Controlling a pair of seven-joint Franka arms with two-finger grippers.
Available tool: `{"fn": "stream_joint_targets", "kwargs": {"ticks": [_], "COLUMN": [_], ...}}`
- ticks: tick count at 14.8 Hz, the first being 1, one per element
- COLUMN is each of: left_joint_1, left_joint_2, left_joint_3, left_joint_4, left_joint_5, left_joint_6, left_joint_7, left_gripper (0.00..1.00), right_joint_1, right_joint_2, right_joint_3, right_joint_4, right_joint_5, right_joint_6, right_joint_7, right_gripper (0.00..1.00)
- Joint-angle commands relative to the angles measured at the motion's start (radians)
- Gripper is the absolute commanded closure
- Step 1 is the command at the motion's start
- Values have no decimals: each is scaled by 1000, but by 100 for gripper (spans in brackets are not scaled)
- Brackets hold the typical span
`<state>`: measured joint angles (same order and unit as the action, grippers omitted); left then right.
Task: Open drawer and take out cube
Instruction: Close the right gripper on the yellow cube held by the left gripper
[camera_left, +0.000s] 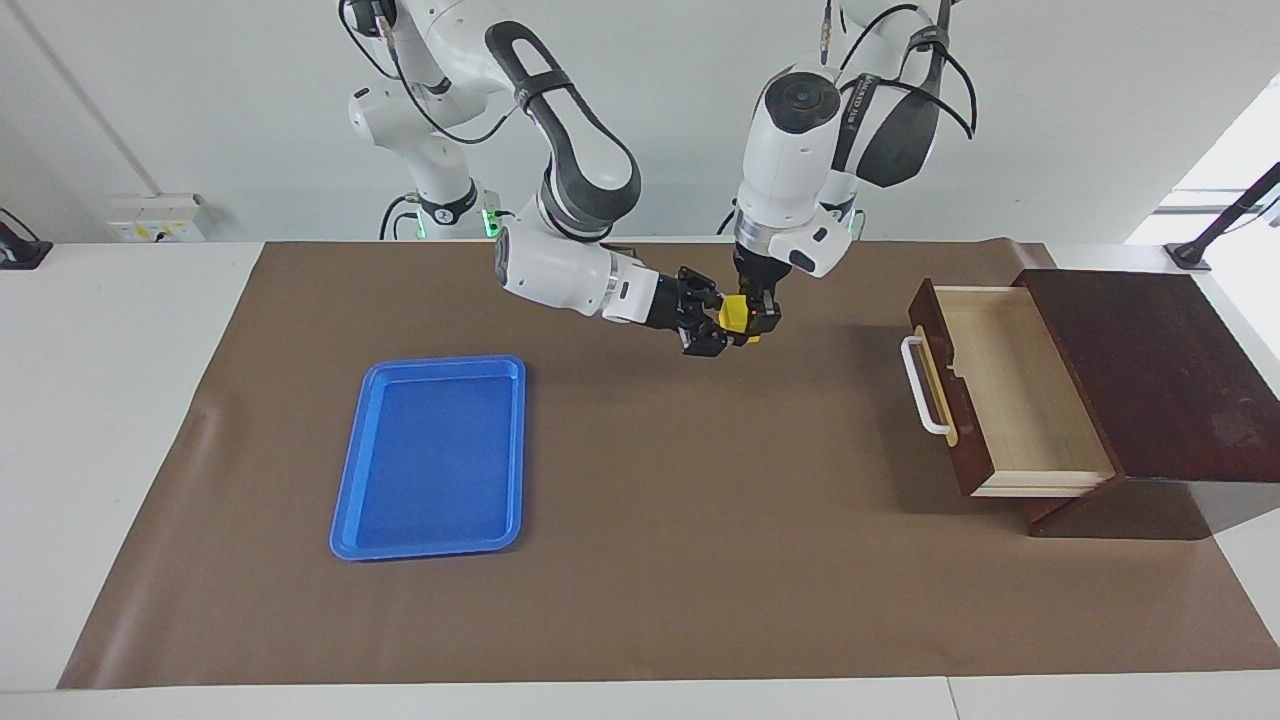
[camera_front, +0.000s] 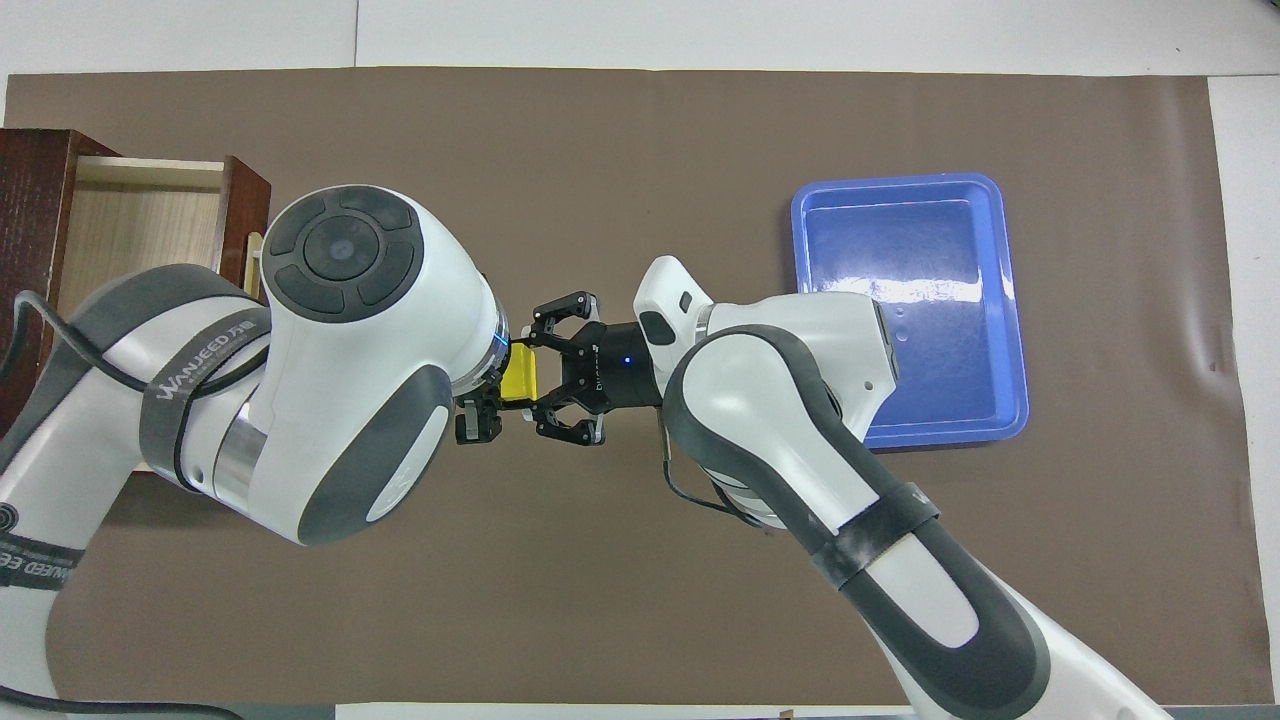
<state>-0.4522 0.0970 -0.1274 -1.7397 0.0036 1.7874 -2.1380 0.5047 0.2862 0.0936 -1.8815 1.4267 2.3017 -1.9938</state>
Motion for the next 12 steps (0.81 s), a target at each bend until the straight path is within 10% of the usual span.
{"fn": "stream_joint_targets", "kwargs": {"ticks": [1, 6, 9, 12], "left_joint_1": [0, 3, 4, 15], "left_joint_2": [-33, -31, -31, -33], "left_joint_3": [3, 5, 5, 31], "left_joint_4": [-30, -24, -24, -12], "left_joint_5": [-19, -17, -10, -7], "left_joint_6": [3, 4, 4, 3], "left_joint_7": [-8, 0, 6, 36], "left_gripper": [100, 98, 0, 0], "right_joint_1": [-8, -9, -9, -9], "right_joint_2": [1, -1, -1, -2], "right_joint_3": [3, 3, 3, 3], "right_joint_4": [12, 13, 12, 12], "right_joint_5": [-9, -20, -20, -20], "right_joint_6": [15, 13, 12, 12], "right_joint_7": [-5, 9, 13, 15], "right_gripper": [100, 100, 100, 100]}}
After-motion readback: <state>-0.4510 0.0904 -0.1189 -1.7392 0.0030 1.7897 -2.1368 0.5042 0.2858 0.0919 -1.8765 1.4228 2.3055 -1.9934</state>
